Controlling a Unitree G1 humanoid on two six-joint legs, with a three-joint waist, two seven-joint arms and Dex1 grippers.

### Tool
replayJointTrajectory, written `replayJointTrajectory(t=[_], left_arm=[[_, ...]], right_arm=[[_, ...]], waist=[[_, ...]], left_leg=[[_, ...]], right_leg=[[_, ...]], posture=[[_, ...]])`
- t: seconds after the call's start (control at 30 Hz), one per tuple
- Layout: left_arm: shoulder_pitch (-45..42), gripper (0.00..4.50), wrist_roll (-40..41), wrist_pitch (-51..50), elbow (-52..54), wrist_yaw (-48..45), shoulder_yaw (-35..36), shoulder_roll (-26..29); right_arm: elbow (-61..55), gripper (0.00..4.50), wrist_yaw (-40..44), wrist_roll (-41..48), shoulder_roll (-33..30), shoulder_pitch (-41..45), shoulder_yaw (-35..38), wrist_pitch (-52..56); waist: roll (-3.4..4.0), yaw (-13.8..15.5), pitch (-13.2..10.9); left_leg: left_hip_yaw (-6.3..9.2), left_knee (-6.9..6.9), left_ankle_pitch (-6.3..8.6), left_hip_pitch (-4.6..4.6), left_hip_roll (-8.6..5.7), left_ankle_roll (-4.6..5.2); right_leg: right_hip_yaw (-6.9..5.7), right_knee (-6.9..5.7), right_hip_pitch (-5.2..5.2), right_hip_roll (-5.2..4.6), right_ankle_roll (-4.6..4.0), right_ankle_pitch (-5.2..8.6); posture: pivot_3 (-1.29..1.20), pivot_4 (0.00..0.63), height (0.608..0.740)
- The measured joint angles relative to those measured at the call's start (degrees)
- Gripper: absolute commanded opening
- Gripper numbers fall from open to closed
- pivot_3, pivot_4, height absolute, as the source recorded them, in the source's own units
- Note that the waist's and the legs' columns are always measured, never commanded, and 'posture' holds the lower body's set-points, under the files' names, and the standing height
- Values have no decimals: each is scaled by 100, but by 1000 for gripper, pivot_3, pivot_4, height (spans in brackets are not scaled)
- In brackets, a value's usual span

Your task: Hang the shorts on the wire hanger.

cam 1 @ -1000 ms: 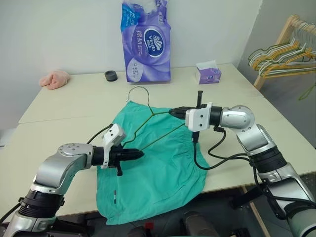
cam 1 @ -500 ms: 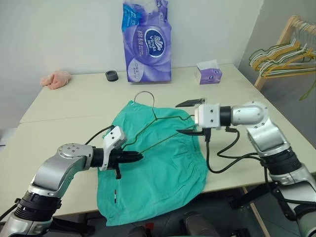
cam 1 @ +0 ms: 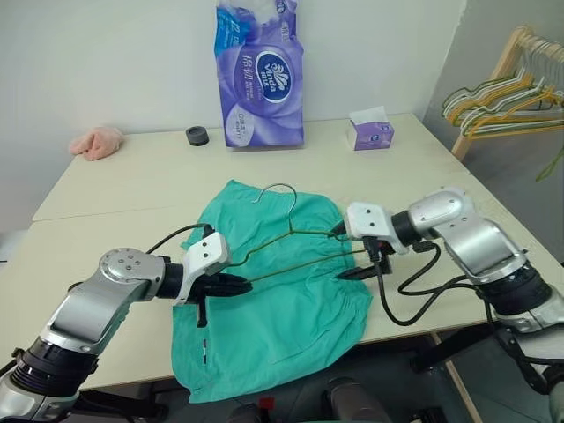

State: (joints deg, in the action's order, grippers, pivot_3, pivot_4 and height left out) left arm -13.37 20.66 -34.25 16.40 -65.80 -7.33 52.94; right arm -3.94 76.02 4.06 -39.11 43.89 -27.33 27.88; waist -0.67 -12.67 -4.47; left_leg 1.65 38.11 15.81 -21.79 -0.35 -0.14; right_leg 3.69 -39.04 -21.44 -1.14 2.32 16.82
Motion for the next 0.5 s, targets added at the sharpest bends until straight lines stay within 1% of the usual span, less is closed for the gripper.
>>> replayJointTrajectory(t=[0.1,0.17,0.47,0.5], left_arm=[[0,0,-70,20,0,-3,-4,13],[1,0,-105,84,3,-4,-5,15],[34,0,-198,101,132,-65,-14,67],[34,0,-207,108,135,-77,-14,69]], right_arm=[[123,3928,88,-65,50,37,-113,12],[167,3270,153,-82,58,37,-163,14],[241,57,227,-222,79,37,-227,64],[241,22,240,-230,84,37,-227,88]], waist=[[0,3,0],[0,6,0],[0,9,0],[0,8,0]], left_leg=[[1,0,0,-2,0,0],[1,0,0,-4,0,0],[3,0,0,-2,0,0],[3,0,0,-2,0,0]], right_leg=[[-1,2,-1,0,0,0],[-2,3,-1,-1,0,0],[-4,0,-1,0,0,0],[-4,0,-1,0,0,0]], posture=[[-214,32,740],[-214,32,740],[-207,29,740],[-207,29,740]])
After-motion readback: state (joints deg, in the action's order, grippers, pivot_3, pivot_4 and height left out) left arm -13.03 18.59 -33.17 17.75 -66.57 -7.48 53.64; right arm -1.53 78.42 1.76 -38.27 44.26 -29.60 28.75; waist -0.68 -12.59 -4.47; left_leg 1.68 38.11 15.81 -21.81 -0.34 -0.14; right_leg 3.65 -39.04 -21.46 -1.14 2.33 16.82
